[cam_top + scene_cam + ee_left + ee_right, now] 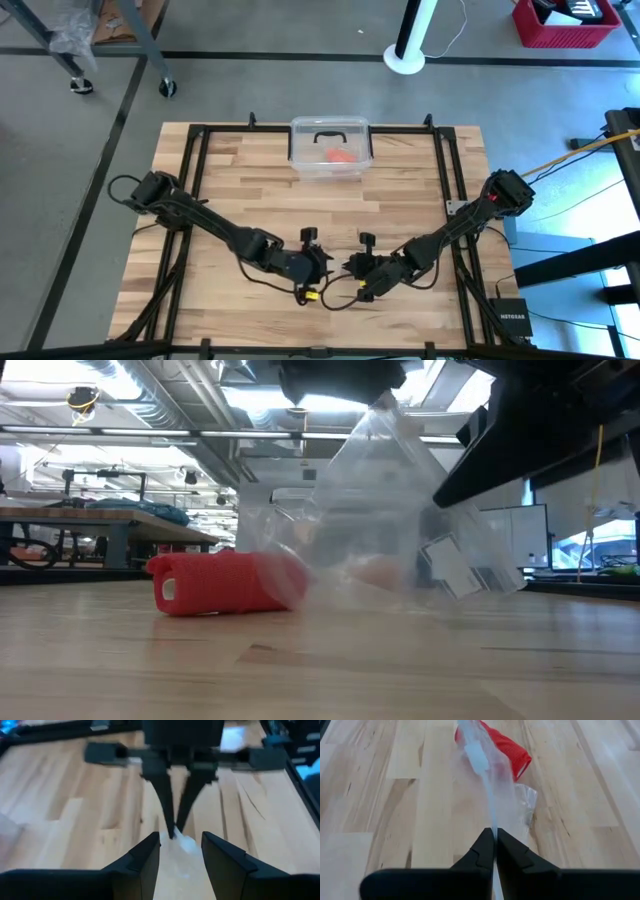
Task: Roll bandage
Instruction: Open the transparent zip bag
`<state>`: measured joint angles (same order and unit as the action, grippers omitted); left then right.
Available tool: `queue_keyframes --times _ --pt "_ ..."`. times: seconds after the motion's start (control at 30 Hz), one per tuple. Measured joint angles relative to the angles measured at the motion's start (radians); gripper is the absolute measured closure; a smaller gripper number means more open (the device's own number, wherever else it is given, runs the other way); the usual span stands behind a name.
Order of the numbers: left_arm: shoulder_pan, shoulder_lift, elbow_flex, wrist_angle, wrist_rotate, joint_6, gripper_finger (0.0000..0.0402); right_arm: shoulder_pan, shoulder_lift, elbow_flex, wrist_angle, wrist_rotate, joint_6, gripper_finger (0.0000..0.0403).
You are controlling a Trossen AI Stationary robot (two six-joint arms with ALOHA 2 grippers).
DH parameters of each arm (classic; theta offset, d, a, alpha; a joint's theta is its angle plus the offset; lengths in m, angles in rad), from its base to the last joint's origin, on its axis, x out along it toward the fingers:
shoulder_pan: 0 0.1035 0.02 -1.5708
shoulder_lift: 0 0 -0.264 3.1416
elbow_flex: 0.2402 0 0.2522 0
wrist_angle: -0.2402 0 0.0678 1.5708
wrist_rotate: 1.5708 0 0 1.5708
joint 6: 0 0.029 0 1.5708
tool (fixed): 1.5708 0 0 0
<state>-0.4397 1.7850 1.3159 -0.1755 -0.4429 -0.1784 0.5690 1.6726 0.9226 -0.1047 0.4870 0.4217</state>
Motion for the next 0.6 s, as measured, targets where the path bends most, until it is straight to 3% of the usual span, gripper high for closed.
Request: queue_keyframes --times 0.17,0.6 --pt "0.005 0.024 0.0 0.0 0.066 0.001 0.0263 0.0 0.0 0.0 0.003 0.001 0.0 0.0387" --pt "-0.014 0.012 0.021 -0.001 0.066 0.061 0.0263 0.0 0.0 0.0 0.002 0.002 0.0 0.0387"
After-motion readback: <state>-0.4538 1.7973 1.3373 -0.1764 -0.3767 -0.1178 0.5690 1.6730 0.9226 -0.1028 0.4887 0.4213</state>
